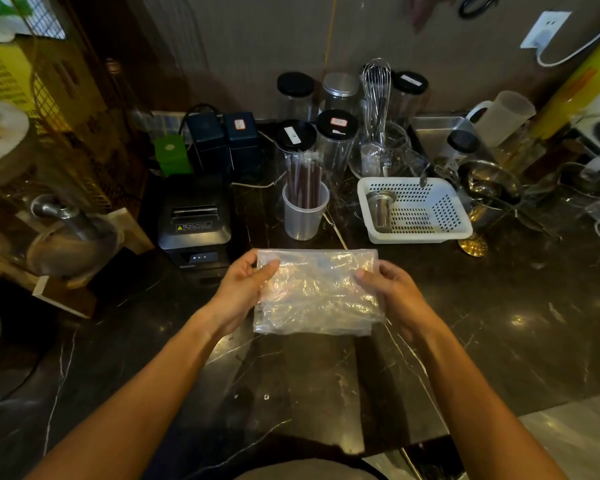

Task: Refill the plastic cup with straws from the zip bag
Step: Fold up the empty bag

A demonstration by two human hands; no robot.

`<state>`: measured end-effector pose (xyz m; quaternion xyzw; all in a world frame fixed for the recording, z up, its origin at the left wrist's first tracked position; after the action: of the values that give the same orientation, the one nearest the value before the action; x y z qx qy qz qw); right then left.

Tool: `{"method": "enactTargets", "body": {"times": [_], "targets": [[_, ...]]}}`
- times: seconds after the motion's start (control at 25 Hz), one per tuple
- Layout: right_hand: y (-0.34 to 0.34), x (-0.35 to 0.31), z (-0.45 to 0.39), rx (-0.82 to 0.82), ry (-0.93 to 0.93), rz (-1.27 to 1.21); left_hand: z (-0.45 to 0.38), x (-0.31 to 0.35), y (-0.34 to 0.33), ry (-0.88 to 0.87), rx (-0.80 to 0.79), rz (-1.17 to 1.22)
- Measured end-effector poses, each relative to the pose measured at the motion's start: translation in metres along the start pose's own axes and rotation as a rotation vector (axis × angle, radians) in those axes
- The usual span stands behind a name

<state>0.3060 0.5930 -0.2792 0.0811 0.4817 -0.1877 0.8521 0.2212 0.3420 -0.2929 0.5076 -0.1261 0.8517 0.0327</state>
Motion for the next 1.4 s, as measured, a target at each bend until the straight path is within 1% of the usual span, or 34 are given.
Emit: {"method": "enactTargets", "body": {"times": [0.08,0.16,0.24,0.32,0.4,0.48,0.56,0.64,0.68,0.72,0.76,0.8,0.88,0.96,1.0,1.12,1.16,1.24,1.28,1.4], "targets": [[-0.003,0.009,0.003,-0.038,-0.039,0.055,0.001,-0.001,-0.001,0.024,0.004,0.068],[-0.002,0.013,0.004,0.003,-0.03,0.061,0.002,-0.007,-0.001,0.057,-0.019,0.101],[0.0,0.014,0.002,0.055,-0.014,0.028,0.004,-0.015,-0.004,0.113,-0.09,0.117],[0.0,0.014,0.002,0.062,0.001,-0.012,0.009,-0.022,-0.008,0.162,-0.172,0.06],[0.001,0.014,0.003,0.071,0.003,-0.028,0.013,-0.03,-0.011,0.179,-0.184,-0.03],[0.003,0.017,0.004,0.074,-0.014,-0.002,0.011,-0.032,-0.009,0.142,-0.12,-0.086],[0.003,0.018,0.004,0.052,-0.011,0.117,0.007,-0.024,-0.005,0.06,-0.056,-0.156],[0.007,0.013,0.003,0.1,0.051,0.297,0.003,-0.01,-0.005,-0.031,-0.093,-0.292],[0.008,0.006,0.003,0.134,0.111,0.376,0.003,-0.002,-0.008,-0.066,-0.141,-0.368],[0.008,0.0,0.002,0.132,0.173,0.435,0.002,0.005,-0.013,-0.096,-0.19,-0.451],[0.003,-0.005,0.003,0.078,0.212,0.476,0.002,0.011,-0.018,-0.12,-0.241,-0.53],[-0.002,-0.006,0.004,-0.012,0.209,0.497,0.003,0.017,-0.024,-0.136,-0.301,-0.589],[-0.012,-0.002,0.007,-0.191,0.152,0.515,0.002,0.023,-0.035,-0.141,-0.413,-0.631],[-0.017,0.002,0.008,-0.246,0.148,0.513,0.001,0.028,-0.04,-0.142,-0.432,-0.586],[-0.017,0.004,0.009,-0.234,0.151,0.486,0.0,0.03,-0.039,-0.133,-0.398,-0.531],[-0.011,0.008,0.009,-0.151,0.108,0.348,-0.005,0.026,-0.024,-0.081,-0.202,-0.296],[-0.009,0.011,0.009,-0.132,0.078,0.285,-0.006,0.02,-0.018,-0.05,-0.16,-0.221],[-0.006,0.015,0.008,-0.094,0.034,0.162,-0.004,0.003,-0.012,0.046,-0.161,-0.095],[-0.007,0.017,0.008,-0.072,0.026,0.112,-0.001,-0.005,-0.012,0.087,-0.181,-0.079],[-0.009,0.023,0.005,-0.024,0.009,0.022,0.008,-0.025,-0.022,0.13,-0.228,-0.143]]}}
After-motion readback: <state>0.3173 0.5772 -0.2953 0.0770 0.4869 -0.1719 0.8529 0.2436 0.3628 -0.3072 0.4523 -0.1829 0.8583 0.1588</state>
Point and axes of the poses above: each hand's wrist, its own z-axis away from the middle knuckle, its own y-axis out of the back of the hand, x = y × z, the point moved 6 cm from there along -z, towards the middle knuckle, and after that the axes turned 11 degrees about x, right-handed, at the moved point
